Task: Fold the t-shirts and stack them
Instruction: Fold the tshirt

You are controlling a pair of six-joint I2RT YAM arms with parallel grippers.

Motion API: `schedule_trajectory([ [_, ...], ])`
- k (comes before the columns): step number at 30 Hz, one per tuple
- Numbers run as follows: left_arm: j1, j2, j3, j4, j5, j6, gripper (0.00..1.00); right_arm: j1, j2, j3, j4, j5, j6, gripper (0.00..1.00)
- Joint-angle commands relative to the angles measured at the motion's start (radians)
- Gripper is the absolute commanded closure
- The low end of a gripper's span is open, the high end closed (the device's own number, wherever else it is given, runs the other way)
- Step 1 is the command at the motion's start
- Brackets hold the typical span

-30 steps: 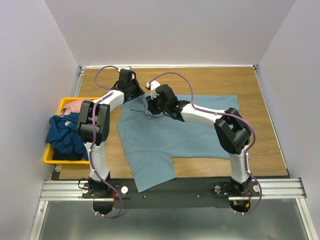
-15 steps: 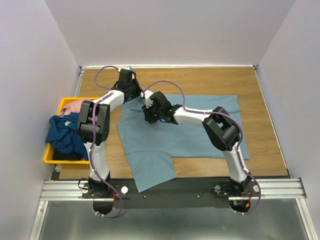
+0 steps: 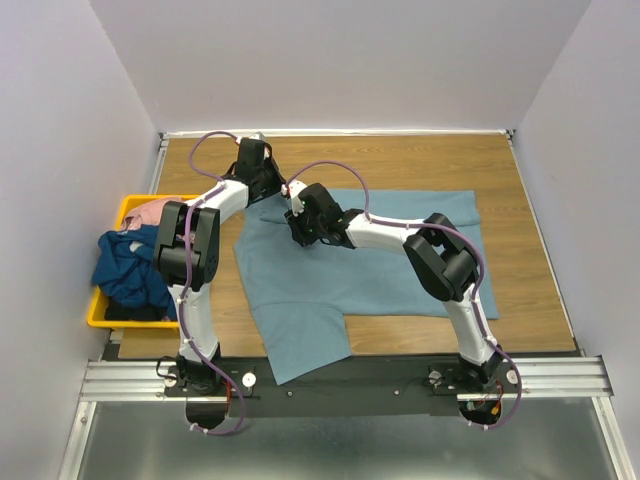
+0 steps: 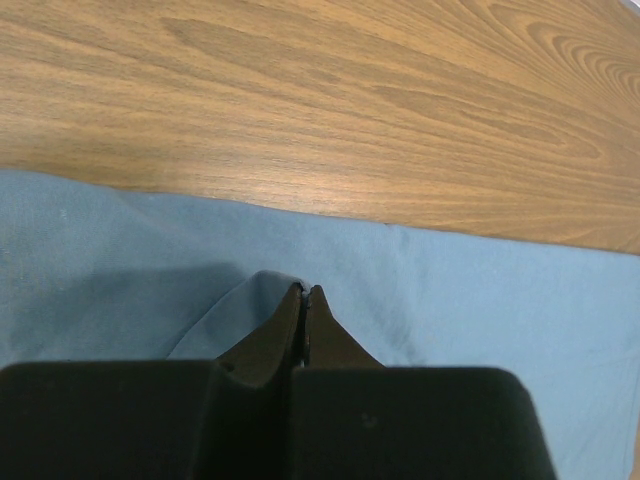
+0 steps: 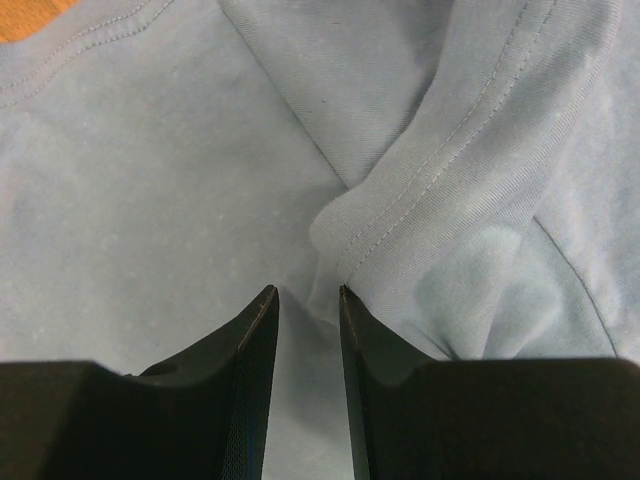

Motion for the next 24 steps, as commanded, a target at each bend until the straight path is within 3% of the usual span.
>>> schedule_trajectory([
  [1, 0.003, -0.007, 0.012, 0.019, -0.011, 0.013, 1.00, 0.007, 0.023, 0.027, -0.021, 0.036, -0.022, 0.63],
  [5, 0.003, -0.009, 0.014, 0.017, -0.011, 0.014, 1.00, 0.007, 0.048, 0.020, -0.024, 0.042, -0.025, 0.67],
  [15, 0.008, -0.021, 0.005, 0.013, -0.010, 0.016, 1.00, 0.007, 0.040, -0.005, -0.024, 0.058, -0.033, 0.94],
  [24, 0.017, -0.123, -0.044, -0.027, -0.016, 0.036, 1.00, 0.005, -0.118, -0.068, -0.031, 0.023, -0.091, 0.99],
])
